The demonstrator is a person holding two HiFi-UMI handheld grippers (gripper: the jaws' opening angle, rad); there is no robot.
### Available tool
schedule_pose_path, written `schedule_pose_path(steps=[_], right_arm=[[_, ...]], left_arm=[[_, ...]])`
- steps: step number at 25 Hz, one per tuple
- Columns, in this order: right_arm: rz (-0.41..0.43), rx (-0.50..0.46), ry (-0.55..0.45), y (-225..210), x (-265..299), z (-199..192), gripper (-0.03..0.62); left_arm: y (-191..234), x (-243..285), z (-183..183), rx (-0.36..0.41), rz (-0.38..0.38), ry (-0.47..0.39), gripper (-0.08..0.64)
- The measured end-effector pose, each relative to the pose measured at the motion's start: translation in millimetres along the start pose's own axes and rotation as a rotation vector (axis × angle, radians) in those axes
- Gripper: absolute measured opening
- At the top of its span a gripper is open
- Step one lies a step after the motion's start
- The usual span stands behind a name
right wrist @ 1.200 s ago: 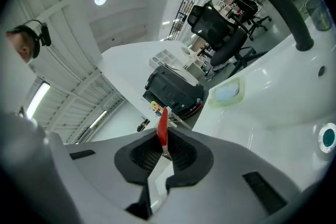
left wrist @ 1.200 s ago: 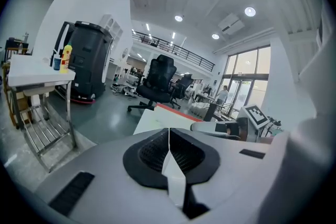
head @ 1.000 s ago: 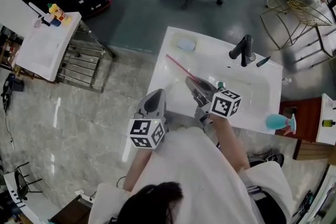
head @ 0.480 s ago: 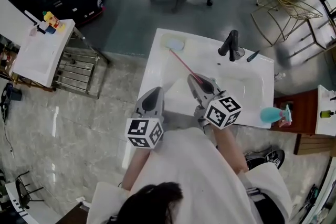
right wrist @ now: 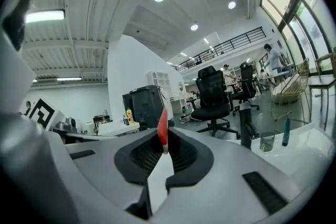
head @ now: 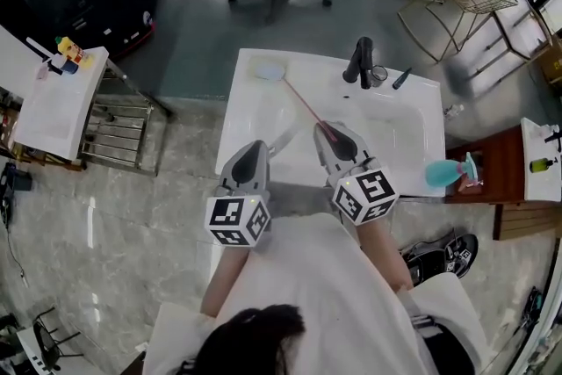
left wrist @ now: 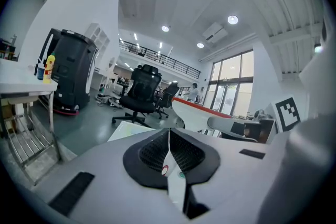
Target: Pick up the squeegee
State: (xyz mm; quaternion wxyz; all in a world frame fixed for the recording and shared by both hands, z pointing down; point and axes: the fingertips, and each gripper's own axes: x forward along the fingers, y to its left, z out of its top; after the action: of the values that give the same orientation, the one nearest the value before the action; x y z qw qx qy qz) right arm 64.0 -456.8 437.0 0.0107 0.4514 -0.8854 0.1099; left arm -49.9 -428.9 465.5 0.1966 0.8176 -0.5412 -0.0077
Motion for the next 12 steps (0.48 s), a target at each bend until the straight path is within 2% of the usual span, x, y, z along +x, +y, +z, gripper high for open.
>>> schedule_pose_path(steps=[3, 12], right_arm=[[-0.037, -0.047, -0.002, -2, -12, 1, 0.041], [-0.082, -0.081, -0.010, -8, -35, -1, 0.041]], left_arm=[[-9, -2, -1, 0.006, -0.010, -0.004, 0.026], [-28, -6, -4, 0.021, -0.028, -0.012, 0.026]])
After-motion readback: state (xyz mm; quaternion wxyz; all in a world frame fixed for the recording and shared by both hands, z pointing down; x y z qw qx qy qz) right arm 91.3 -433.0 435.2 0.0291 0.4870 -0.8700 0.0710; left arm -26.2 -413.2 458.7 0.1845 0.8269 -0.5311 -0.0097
